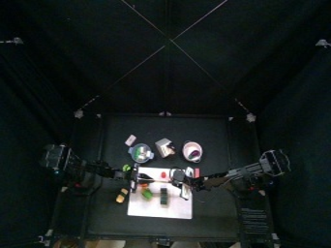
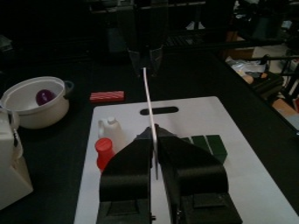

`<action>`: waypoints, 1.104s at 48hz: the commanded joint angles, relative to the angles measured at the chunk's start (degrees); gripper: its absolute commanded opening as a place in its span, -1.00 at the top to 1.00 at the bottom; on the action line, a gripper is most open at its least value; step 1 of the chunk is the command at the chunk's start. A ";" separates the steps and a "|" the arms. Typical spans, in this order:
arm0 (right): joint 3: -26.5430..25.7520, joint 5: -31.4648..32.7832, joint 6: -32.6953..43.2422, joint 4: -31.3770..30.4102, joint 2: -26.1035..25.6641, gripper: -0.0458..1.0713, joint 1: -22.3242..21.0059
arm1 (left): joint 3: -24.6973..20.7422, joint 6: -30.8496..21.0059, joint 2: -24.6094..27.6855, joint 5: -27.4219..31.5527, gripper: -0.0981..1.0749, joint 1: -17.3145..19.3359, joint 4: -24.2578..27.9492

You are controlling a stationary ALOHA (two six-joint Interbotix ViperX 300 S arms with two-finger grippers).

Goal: Cut first piece of sushi

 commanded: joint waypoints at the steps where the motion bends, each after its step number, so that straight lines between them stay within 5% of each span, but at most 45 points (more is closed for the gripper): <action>1: -0.44 0.97 0.09 0.44 -0.97 0.16 -0.44 | -0.35 0.00 0.09 -0.09 0.08 -0.97 0.26; 39: 1.05 0.53 0.18 2.02 3.43 0.16 2.29 | -4.39 -0.18 10.90 0.35 0.10 -6.50 -0.53; 53: 1.32 0.62 0.26 2.29 4.75 0.16 3.16 | -6.24 -0.09 11.78 3.52 0.11 -10.46 -11.43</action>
